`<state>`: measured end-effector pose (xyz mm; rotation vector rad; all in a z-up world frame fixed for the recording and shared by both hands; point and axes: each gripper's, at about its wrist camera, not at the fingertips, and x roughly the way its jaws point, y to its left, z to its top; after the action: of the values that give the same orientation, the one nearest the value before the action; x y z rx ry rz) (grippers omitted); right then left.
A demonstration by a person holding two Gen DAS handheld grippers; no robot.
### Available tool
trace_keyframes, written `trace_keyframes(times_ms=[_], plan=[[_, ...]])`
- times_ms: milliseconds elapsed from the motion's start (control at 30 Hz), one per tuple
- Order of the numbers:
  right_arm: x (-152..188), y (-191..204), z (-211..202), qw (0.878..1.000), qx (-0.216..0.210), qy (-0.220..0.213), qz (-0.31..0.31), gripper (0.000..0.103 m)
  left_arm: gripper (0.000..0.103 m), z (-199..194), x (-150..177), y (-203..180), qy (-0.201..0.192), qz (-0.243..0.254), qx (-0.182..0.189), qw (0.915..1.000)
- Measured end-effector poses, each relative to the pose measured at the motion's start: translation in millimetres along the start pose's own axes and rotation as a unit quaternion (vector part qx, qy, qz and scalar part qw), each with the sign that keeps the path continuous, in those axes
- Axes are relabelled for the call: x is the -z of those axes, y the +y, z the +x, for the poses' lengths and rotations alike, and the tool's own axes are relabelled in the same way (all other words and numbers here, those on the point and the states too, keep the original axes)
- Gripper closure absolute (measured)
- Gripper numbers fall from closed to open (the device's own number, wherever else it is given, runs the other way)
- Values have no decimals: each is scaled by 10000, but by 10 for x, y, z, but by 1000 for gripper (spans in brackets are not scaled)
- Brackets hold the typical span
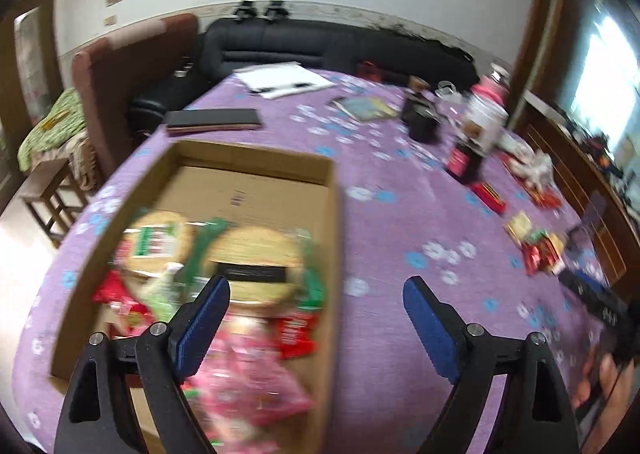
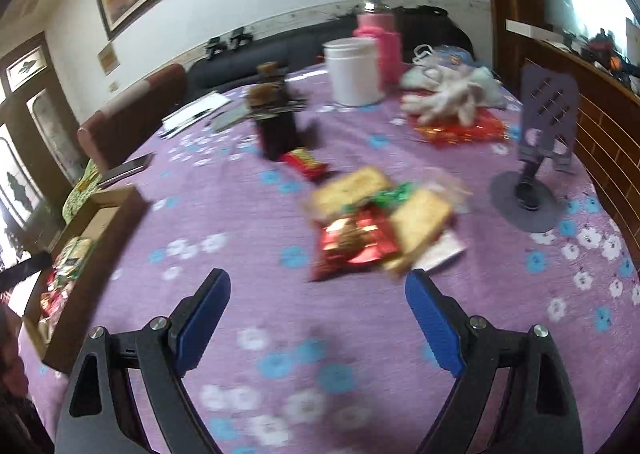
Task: Organize snacks
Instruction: 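Grasp a red-gold candy packet with the right tool while the left tool grasps a red packet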
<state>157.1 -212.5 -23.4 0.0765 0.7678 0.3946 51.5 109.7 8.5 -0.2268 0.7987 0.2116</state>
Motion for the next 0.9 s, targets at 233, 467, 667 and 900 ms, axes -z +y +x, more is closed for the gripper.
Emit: trace_keyframes(times_ms=[233,467,667,900], plan=[[-198,43,316,9973,-249,136,-676,15,12,186,63,-441,276,440,133,9986],[-225,117,593,9915,-39,464,-1214,15,12,548,-94,-785,589,571,413,9958],[-195,227,667,9853,184,559,-1602,50,12,823,-244,-1081,719,679,570,9935],[-193,65,585,9911,-282,639,-1136,59,12,1159,-399,-1345,940,849,742,9892]])
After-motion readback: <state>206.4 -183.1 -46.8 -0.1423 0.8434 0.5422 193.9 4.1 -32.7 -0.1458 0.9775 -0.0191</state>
